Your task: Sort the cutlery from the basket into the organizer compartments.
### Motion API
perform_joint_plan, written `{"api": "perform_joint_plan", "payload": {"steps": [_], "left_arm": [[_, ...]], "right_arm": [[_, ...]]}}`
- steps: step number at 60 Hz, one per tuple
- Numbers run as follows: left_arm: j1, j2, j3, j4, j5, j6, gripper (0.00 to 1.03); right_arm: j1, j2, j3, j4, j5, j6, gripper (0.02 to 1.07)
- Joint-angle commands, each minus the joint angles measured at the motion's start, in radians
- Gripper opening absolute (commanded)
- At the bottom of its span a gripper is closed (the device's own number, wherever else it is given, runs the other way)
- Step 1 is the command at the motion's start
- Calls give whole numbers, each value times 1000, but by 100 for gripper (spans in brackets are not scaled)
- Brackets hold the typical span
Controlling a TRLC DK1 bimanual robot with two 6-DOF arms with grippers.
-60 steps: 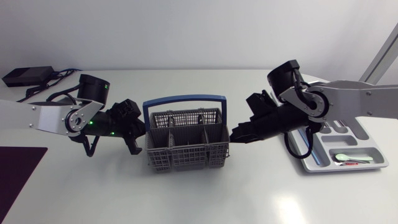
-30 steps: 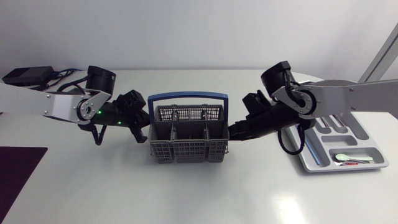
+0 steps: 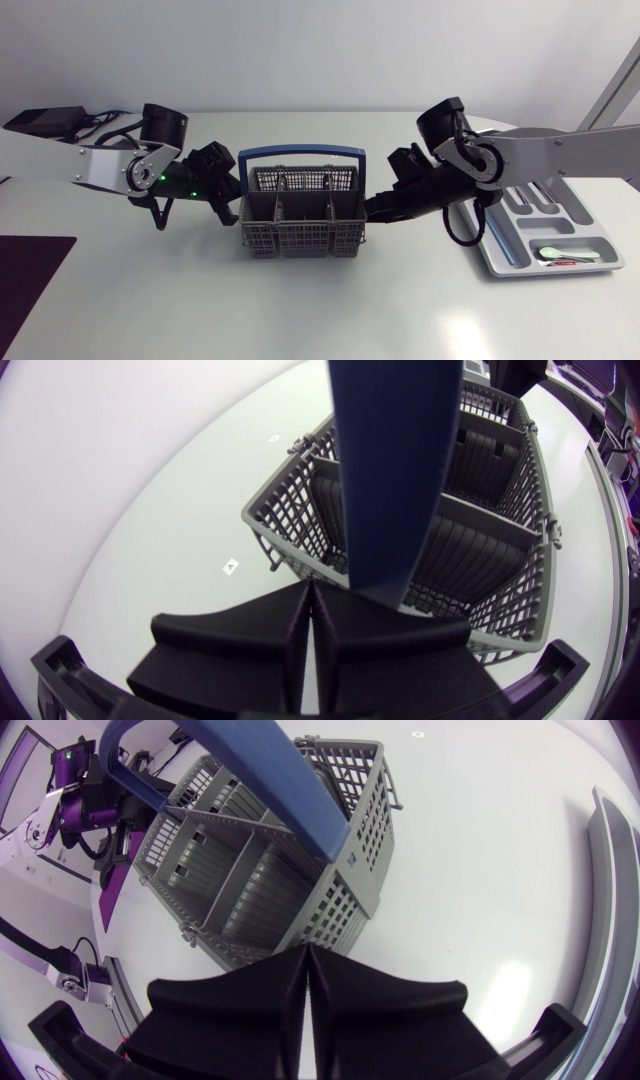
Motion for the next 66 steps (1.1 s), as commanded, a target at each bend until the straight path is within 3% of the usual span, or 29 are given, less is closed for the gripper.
{"api": "perform_joint_plan", "payload": {"steps": [1, 25, 60, 66], "left_arm": [[-34, 25, 32, 8, 35, -9, 4], [-19, 29, 29, 8, 34, -8, 3], [105, -101, -78, 8, 34, -9, 4], [133, -159, -110, 6, 34, -29, 4]], "right_arm": [[37, 23, 27, 38, -17, 21, 7], [42, 14, 4, 41, 3, 21, 7], [-23, -110, -112, 81, 144, -5, 8], [-38, -152, -126, 83, 175, -20, 22]]}}
